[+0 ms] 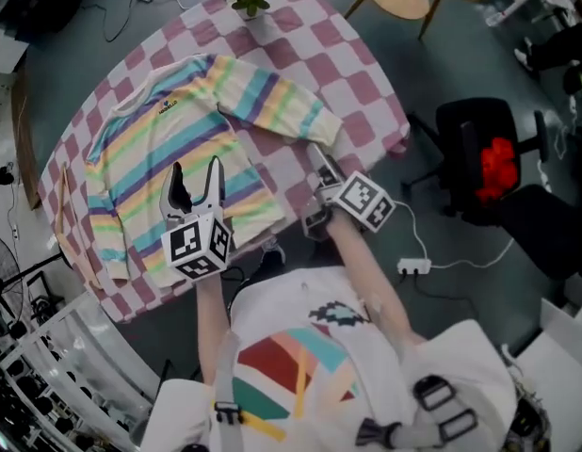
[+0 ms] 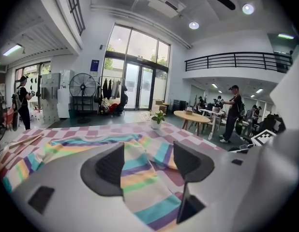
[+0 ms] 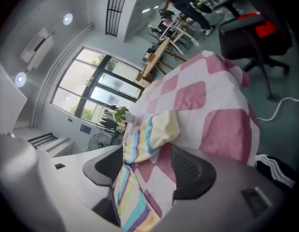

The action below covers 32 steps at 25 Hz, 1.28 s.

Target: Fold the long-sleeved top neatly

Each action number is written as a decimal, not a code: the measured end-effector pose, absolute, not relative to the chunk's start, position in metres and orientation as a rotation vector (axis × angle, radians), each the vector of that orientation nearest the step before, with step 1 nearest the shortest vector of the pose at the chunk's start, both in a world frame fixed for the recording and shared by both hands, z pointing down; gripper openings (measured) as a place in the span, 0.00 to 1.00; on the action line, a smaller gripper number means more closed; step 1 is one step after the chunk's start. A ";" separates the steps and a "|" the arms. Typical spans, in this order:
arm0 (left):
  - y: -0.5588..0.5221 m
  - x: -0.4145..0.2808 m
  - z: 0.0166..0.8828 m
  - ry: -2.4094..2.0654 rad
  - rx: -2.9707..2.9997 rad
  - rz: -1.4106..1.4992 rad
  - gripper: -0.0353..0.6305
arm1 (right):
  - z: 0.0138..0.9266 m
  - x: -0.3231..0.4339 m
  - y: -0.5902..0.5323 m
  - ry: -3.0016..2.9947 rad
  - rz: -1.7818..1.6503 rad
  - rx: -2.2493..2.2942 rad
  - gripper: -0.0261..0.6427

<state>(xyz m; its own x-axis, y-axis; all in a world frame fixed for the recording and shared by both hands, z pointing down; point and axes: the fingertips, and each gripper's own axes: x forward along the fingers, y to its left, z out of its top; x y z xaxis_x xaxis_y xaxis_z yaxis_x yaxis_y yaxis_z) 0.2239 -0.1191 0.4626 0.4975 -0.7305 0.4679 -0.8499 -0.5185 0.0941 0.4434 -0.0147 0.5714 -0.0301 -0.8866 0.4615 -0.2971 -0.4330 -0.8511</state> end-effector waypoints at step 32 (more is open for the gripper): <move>-0.122 0.200 0.472 -1.406 2.345 0.538 0.50 | 0.525 0.499 -0.112 1.186 -1.231 -1.850 0.09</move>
<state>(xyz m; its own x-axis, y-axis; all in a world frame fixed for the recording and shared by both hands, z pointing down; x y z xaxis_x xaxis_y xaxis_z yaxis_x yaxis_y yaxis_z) 0.1996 -0.1218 0.4723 0.4348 -0.7554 0.4903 -0.8897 -0.4444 0.1043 0.4985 -0.1122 0.5245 0.1654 -0.9117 0.3761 -0.3416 -0.4107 -0.8453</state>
